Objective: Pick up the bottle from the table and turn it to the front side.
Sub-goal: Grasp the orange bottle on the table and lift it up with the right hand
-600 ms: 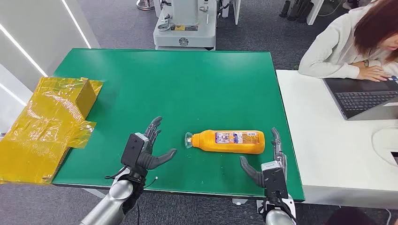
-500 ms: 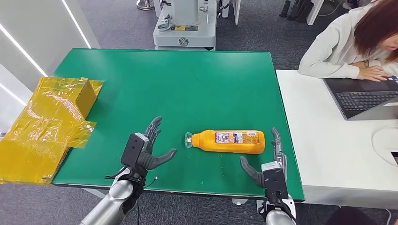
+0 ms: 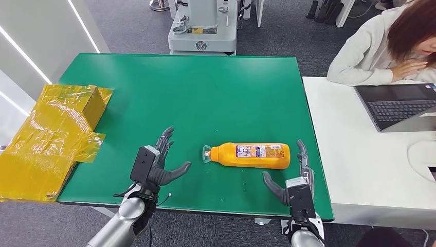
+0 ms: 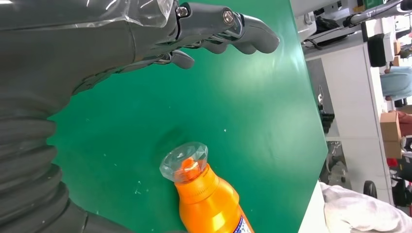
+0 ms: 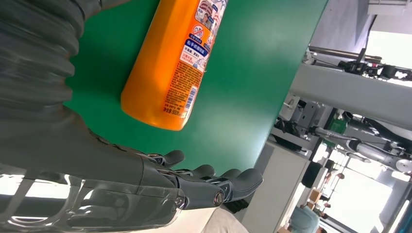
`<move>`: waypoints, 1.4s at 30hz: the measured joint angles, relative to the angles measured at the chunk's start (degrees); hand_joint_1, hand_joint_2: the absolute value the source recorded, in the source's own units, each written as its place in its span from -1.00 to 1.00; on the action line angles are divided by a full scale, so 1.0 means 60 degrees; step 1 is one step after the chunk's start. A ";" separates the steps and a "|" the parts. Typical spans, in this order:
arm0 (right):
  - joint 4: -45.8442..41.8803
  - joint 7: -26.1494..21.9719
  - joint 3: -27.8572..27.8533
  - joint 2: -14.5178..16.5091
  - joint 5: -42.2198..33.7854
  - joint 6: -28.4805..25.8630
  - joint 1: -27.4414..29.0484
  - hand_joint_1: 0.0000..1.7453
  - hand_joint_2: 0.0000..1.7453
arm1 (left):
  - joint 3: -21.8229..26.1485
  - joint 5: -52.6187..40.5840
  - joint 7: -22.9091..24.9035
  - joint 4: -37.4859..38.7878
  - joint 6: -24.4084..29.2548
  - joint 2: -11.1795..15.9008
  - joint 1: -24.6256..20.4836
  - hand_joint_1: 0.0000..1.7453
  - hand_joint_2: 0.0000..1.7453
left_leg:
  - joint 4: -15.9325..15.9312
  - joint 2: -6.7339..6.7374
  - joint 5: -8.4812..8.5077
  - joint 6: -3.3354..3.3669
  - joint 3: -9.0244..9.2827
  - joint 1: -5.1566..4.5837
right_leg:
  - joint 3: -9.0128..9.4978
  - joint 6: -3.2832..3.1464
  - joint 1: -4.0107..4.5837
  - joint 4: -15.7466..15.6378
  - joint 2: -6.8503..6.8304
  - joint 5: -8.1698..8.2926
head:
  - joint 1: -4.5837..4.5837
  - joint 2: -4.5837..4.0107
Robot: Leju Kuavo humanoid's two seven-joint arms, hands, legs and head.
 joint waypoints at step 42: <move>0.2089 0.4339 0.1007 -0.0345 0.3355 0.5580 -0.4372 -1.00 1.00 | 0.0317 -0.0437 0.0119 -0.0015 -0.0196 -0.0033 0.0090 -1.00 1.00 | 0.0011 0.0001 0.0006 0.0000 -0.0004 0.0000 | -0.0003 0.0004 0.0000 0.0005 0.0002 0.0010 | -0.0001 0.0000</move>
